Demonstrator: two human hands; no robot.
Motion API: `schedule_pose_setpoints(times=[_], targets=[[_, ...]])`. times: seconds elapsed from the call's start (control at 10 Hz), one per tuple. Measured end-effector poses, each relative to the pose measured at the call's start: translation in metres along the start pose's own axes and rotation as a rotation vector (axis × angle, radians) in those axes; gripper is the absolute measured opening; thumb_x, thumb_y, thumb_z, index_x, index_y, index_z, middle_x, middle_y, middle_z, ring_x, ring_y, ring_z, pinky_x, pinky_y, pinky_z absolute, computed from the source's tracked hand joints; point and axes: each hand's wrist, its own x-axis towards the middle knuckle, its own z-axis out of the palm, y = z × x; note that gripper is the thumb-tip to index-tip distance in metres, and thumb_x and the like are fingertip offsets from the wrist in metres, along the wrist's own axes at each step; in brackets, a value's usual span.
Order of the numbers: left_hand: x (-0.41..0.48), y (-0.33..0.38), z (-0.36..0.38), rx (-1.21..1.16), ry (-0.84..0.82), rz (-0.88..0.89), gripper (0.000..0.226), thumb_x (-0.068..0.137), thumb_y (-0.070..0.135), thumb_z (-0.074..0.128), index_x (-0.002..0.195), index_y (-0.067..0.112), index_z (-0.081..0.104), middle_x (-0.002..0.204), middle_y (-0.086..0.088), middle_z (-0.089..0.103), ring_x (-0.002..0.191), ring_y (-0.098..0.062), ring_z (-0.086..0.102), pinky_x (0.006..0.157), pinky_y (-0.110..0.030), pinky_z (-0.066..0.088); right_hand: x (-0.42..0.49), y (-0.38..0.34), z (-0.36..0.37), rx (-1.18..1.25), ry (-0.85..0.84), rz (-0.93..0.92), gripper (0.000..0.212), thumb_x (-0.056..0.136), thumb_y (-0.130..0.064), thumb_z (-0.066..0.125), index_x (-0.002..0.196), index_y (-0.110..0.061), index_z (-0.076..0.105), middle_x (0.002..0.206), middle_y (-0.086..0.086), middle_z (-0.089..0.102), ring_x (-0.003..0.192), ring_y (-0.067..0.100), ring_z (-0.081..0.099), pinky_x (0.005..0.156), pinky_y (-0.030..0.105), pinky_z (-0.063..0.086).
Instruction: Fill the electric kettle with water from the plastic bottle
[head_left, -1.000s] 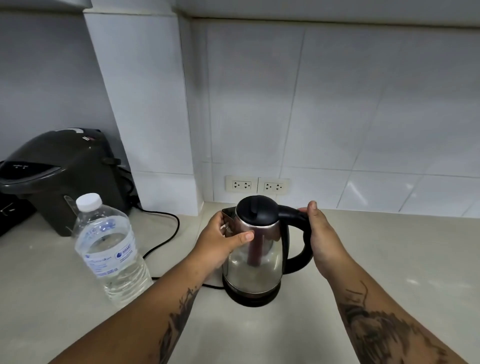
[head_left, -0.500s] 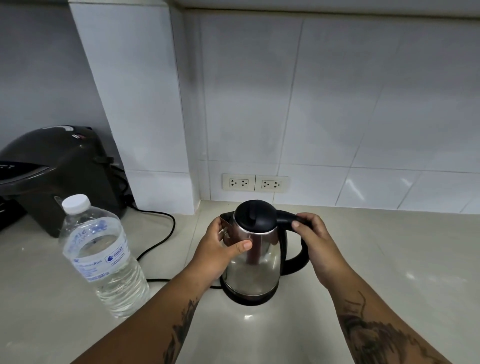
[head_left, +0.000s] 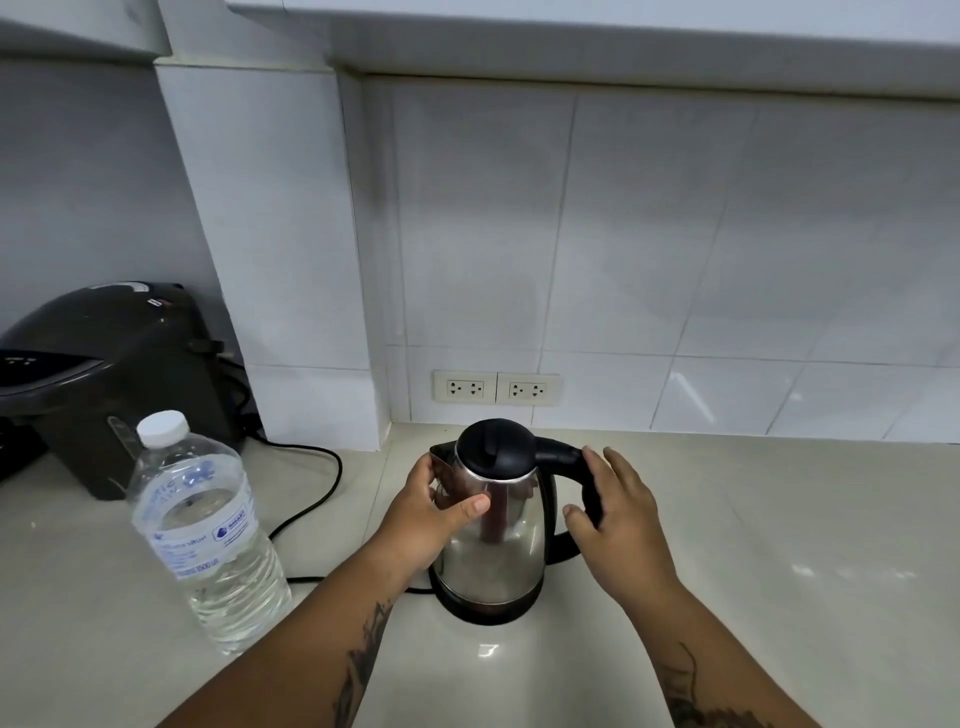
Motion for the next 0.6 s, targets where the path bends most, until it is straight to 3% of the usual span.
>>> schedule_pose_setpoints(times=[0.2, 0.3, 0.4, 0.5, 0.6], targets=[[0.001, -0.002, -0.001, 0.006, -0.003, -0.012, 0.055, 0.082, 0.027, 0.078, 0.124, 0.04, 0.045, 0.107, 0.031, 0.052, 0.096, 0.009, 0.051, 0.094, -0.03, 0.041, -0.001, 0.002, -0.002, 0.01, -0.023, 0.027, 0.068, 0.085, -0.02, 0.055, 0.146, -0.034, 0.03, 0.158, -0.004, 0.023, 0.141, 0.021, 0.022, 0.112, 0.036, 0.026], [-0.002, 0.002, 0.0, 0.013, -0.011, -0.024, 0.054, 0.084, 0.027, 0.077, 0.124, 0.041, 0.044, 0.105, 0.032, 0.052, 0.093, 0.015, 0.047, 0.093, -0.029, 0.041, -0.003, 0.002, 0.001, 0.062, -0.053, 0.03, 0.073, 0.084, -0.02, 0.054, 0.148, -0.034, 0.023, 0.157, -0.004, 0.023, 0.141, 0.017, 0.024, 0.112, 0.034, 0.028], [-0.002, 0.001, -0.001, 0.063, -0.018, -0.022, 0.053, 0.084, 0.031, 0.076, 0.124, 0.042, 0.043, 0.102, 0.034, 0.05, 0.094, 0.008, 0.051, 0.092, -0.029, 0.039, -0.005, -0.002, 0.001, 0.08, -0.089, 0.042, 0.078, 0.083, -0.017, 0.055, 0.149, -0.032, 0.017, 0.155, -0.007, 0.026, 0.138, 0.014, 0.03, 0.109, 0.031, 0.033], [-0.009, 0.01, -0.001, 0.124, -0.013, -0.043, 0.058, 0.085, 0.037, 0.074, 0.132, 0.039, 0.041, 0.104, 0.031, 0.051, 0.115, -0.011, 0.054, 0.095, -0.03, 0.04, -0.008, -0.006, -0.003, 0.066, -0.127, 0.051, 0.081, 0.083, -0.015, 0.056, 0.15, -0.031, 0.013, 0.153, -0.007, 0.027, 0.136, 0.014, 0.032, 0.103, 0.027, 0.033], [-0.016, 0.018, -0.002, 0.219, 0.0, -0.075, 0.073, 0.088, 0.039, 0.069, 0.15, 0.028, 0.032, 0.13, 0.011, 0.053, 0.136, -0.021, 0.047, 0.098, -0.028, 0.036, -0.004, -0.013, -0.014, 0.011, -0.18, 0.047, 0.08, 0.084, -0.018, 0.056, 0.15, -0.029, 0.013, 0.153, -0.005, 0.027, 0.132, 0.017, 0.036, 0.099, 0.026, 0.034]])
